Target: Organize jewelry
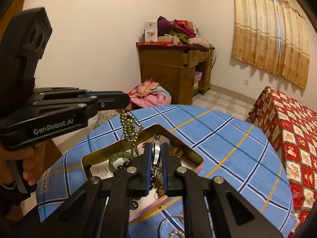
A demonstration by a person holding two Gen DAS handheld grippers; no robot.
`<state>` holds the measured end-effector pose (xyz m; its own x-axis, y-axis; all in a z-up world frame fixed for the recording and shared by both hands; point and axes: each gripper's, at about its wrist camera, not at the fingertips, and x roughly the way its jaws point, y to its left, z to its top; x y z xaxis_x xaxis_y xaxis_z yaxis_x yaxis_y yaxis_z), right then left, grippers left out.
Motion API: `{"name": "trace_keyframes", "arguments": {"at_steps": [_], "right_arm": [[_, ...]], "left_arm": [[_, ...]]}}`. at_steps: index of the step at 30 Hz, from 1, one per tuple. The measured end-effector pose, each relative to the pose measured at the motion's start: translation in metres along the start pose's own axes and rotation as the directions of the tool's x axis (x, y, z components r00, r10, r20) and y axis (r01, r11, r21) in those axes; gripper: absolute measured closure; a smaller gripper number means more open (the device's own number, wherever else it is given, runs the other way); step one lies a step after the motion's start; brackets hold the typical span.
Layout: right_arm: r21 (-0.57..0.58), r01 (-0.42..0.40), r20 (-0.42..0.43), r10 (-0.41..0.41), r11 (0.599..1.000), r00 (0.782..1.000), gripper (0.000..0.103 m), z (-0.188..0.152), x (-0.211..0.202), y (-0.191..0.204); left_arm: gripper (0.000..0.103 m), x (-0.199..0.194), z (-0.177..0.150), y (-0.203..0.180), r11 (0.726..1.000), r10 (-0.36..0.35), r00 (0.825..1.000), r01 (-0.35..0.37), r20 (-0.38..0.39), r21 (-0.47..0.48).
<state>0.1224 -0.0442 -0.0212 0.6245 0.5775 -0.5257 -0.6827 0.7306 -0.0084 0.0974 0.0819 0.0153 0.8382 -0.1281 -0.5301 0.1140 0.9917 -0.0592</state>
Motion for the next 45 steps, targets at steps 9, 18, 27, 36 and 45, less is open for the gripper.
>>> {"name": "trace_keyframes", "arguments": {"at_steps": [9,18,27,36,45], "right_arm": [[-0.002,-0.016,-0.048,0.016,1.000,0.999,0.091,-0.013,0.012,0.008],[-0.015,-0.030,-0.105,0.029,0.999,0.994,0.091,-0.026,0.020,0.016],[0.032,0.009,-0.086,-0.006,0.999,0.996,0.069,-0.039,-0.007,-0.003],[0.153,0.140,-0.117,-0.123,0.978,0.985,0.063,-0.070,-0.041,-0.052],[0.155,0.149,-0.165,-0.123,0.977,0.979,0.059,-0.097,-0.045,-0.052]], "left_arm": [[0.099,0.014,-0.014,0.007,1.000,-0.005,0.999,0.004,-0.040,-0.010],[0.097,0.022,-0.026,0.001,1.000,0.010,0.997,-0.009,-0.071,0.020],[0.033,0.004,-0.047,0.003,0.999,0.049,0.998,-0.050,-0.047,-0.020],[0.033,0.000,-0.075,-0.018,0.997,0.075,0.995,-0.077,-0.066,-0.031],[0.033,-0.001,-0.092,-0.033,0.996,0.081,0.991,-0.085,-0.103,-0.035]]}}
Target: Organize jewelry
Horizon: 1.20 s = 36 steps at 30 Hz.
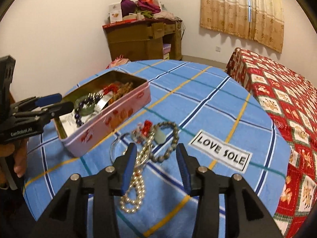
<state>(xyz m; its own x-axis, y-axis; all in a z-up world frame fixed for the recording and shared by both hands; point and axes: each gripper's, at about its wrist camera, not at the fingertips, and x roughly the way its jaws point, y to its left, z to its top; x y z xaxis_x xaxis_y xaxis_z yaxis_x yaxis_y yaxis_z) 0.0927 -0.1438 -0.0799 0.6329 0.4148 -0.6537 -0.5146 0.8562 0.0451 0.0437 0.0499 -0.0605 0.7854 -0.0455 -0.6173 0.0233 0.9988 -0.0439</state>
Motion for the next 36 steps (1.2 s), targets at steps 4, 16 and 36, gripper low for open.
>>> {"name": "trace_keyframes", "arguments": {"at_steps": [4,16,36], "right_arm": [[0.004,0.006,-0.009,-0.006,1.000,1.000,0.059,-0.002,0.005,-0.001],[-0.002,0.003,-0.041,-0.003,1.000,0.999,0.062,-0.008,0.013,0.007],[0.150,-0.014,0.078,0.002,0.989,0.997,0.096,-0.003,-0.024,-0.033]], "left_arm": [[0.033,-0.001,-0.004,-0.004,1.000,0.007,1.000,-0.007,-0.003,0.007],[0.033,-0.002,-0.011,-0.002,1.000,0.017,1.000,-0.017,-0.013,-0.026],[0.033,-0.005,-0.003,-0.046,0.995,-0.045,0.999,0.045,0.006,0.091]]}}
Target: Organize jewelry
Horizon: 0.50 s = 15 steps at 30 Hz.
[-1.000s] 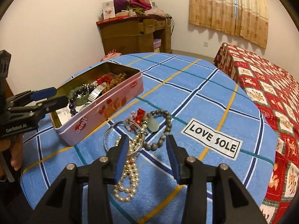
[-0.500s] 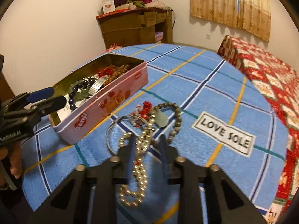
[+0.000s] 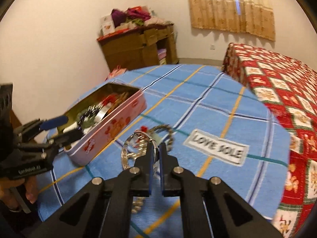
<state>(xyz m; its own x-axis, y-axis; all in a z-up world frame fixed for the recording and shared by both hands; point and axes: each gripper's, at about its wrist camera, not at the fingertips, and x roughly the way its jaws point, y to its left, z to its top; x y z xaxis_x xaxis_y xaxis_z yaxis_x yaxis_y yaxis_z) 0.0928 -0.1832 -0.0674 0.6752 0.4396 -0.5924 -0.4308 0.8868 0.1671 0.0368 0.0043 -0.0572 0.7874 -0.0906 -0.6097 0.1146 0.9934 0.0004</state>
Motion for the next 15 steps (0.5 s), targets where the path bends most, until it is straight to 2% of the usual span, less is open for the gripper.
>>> {"name": "trace_keyframes", "arguments": {"at_steps": [4,7,10,15], "right_arm": [[0.085,0.062,0.021,-0.064,0.994,0.998,0.096,0.001,-0.004,-0.032],[0.107,0.100,0.025,-0.103,0.989,0.994,0.096,0.000,-0.004,-0.042],[0.110,0.101,0.020,-0.104,0.989,0.994,0.096,-0.004,-0.002,-0.046],[0.094,0.076,0.011,-0.077,0.993,0.997,0.096,-0.012,-0.002,-0.040]], "left_arm": [[0.033,0.005,0.005,-0.019,0.999,-0.017,1.000,0.017,0.000,0.050],[0.033,0.007,0.007,-0.035,0.996,-0.042,0.999,0.043,-0.007,0.080],[0.041,0.013,0.005,-0.053,0.992,-0.071,0.997,0.075,-0.041,0.101],[0.041,0.027,-0.003,-0.077,0.987,-0.118,0.986,0.130,-0.118,0.094]]}}
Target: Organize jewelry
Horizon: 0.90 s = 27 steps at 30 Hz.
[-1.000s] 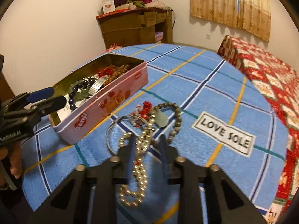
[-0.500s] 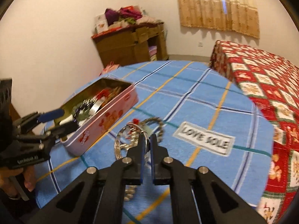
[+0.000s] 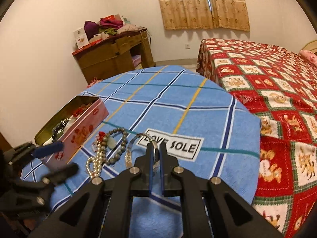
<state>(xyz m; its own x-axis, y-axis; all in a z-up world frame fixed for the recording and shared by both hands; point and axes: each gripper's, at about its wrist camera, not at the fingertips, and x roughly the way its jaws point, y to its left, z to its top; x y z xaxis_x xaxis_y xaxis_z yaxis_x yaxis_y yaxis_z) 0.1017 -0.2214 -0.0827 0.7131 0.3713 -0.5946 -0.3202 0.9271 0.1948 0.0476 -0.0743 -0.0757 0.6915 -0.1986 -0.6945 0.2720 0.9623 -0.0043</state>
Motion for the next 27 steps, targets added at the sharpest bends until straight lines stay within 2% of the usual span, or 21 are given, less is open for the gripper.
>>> {"name": "trace_keyframes", "arguments": {"at_steps": [4,5,7,8,9,10,11,12,20,27], "right_arm": [[-0.005,-0.011,-0.008,0.011,1.000,1.000,0.096,-0.008,-0.003,0.000],[-0.007,-0.009,-0.007,0.009,1.000,1.000,0.096,-0.010,-0.005,-0.001],[-0.005,-0.007,-0.011,0.007,1.000,1.000,0.096,-0.013,-0.006,-0.004],[-0.003,-0.007,-0.013,0.007,1.000,1.000,0.096,-0.014,-0.006,-0.005],[-0.002,-0.007,-0.013,0.007,1.000,1.000,0.096,-0.015,-0.006,-0.005],[-0.001,-0.008,-0.012,0.008,1.000,1.000,0.096,-0.015,-0.006,-0.005],[-0.001,-0.011,-0.009,0.011,1.000,1.000,0.096,-0.015,-0.007,-0.005],[-0.002,-0.012,-0.005,0.012,1.000,1.000,0.096,-0.014,-0.008,-0.004],[-0.015,-0.031,0.011,0.031,0.999,0.999,0.096,-0.013,-0.013,0.005],[-0.025,-0.074,0.040,0.075,0.997,0.996,0.096,-0.005,-0.025,0.016]], "left_arm": [[0.042,0.024,-0.003,-0.010,1.000,-0.005,0.996,0.006,-0.094,0.018],[0.045,0.029,-0.003,-0.009,1.000,-0.025,0.992,0.026,-0.122,0.002],[0.052,0.029,-0.002,-0.007,0.999,-0.037,0.992,0.036,-0.120,-0.009],[0.063,0.029,-0.002,-0.008,1.000,-0.028,0.992,0.029,-0.120,0.003],[0.078,0.029,-0.002,-0.009,1.000,-0.015,0.993,0.017,-0.119,0.017],[0.082,0.027,-0.001,-0.008,1.000,-0.024,0.993,0.025,-0.115,0.012],[0.093,0.026,-0.002,-0.007,1.000,-0.021,0.994,0.023,-0.112,0.013],[0.098,0.025,-0.003,-0.007,1.000,-0.014,0.994,0.017,-0.111,0.025],[0.098,0.003,-0.007,0.012,1.000,-0.015,0.999,0.014,-0.051,-0.010],[0.098,-0.029,0.005,0.024,1.000,0.021,0.999,-0.021,0.037,-0.022]]}}
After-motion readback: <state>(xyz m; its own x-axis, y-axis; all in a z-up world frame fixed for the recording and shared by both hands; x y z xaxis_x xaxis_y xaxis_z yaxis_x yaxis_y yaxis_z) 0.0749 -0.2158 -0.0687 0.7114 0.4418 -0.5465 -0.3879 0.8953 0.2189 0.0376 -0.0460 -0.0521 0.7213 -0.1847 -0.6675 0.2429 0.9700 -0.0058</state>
